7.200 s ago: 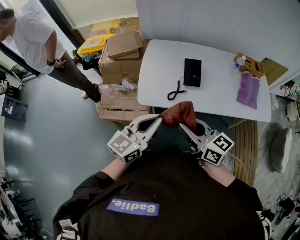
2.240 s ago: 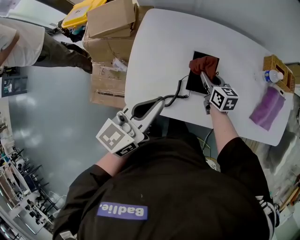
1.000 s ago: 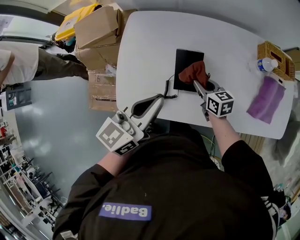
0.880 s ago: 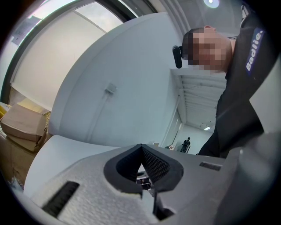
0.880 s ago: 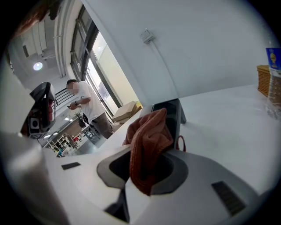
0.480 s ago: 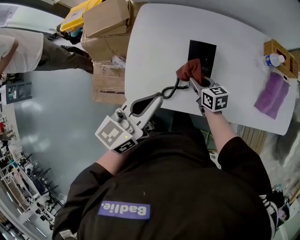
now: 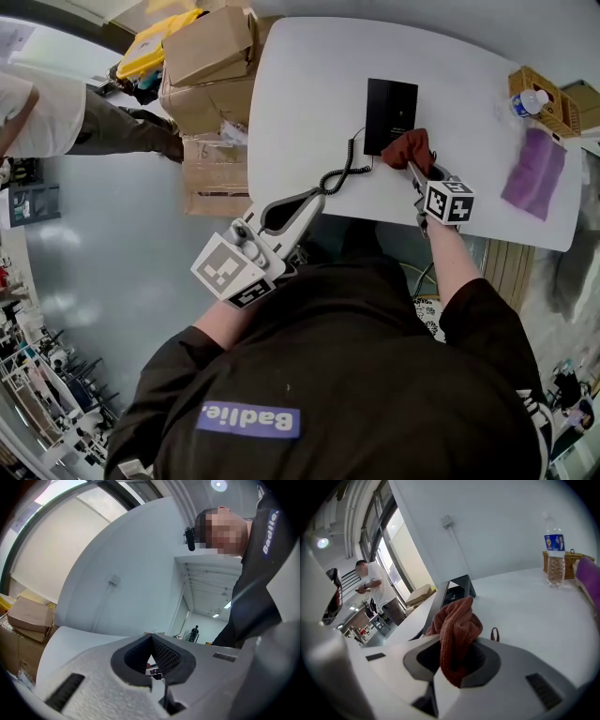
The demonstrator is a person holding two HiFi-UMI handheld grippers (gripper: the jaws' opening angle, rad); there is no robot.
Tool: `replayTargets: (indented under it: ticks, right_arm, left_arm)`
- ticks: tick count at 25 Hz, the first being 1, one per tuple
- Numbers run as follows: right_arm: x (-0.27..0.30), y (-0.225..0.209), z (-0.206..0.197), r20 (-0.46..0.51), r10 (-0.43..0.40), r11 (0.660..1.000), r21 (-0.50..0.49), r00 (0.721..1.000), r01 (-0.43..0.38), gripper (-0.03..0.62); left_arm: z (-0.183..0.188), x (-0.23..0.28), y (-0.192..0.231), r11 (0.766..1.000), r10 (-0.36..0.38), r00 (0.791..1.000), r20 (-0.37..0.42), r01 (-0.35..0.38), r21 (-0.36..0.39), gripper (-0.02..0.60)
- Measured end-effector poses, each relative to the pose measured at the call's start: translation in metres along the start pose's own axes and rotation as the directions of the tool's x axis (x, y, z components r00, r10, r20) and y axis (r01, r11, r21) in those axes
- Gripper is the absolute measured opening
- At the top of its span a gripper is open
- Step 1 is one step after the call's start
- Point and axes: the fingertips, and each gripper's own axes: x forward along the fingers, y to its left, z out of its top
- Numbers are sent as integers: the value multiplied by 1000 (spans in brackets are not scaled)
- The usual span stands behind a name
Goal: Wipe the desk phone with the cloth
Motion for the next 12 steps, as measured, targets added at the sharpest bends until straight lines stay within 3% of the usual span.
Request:
replayTargets:
  ticks: [6,12]
  right_arm:
    - [-30,21,5,56,-11,1000,24,998,9,94]
    - [-83,101,35,185,58,998,1,981,-59,94]
  left_arm:
    - [7,-10,-15,999,-48,998,28,47,28,6]
    - [17,-36,-39,990,-114,993,33,110,89,6]
